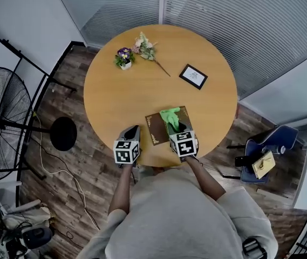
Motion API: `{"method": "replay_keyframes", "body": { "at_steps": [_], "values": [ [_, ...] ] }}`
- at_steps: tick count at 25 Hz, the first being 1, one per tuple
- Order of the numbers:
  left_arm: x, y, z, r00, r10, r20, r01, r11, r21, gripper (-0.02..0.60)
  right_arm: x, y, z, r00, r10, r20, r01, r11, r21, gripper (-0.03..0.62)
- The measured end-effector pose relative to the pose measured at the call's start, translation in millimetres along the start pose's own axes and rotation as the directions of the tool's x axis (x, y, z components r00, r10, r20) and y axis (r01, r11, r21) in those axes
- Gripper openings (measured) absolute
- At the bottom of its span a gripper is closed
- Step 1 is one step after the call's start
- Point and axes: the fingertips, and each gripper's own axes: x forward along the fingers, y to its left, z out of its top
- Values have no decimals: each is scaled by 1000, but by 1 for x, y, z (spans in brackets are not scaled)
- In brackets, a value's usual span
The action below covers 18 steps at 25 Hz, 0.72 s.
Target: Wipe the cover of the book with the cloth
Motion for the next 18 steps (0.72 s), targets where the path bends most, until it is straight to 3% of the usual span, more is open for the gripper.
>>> {"method": "replay_keyframes", "body": {
  "at_steps": [18],
  "values": [
    [-39, 41, -26, 997, 77, -5, -77, 995, -63, 9, 36, 67, -28, 988, 100, -116, -105, 994, -34, 98]
  ]
}}
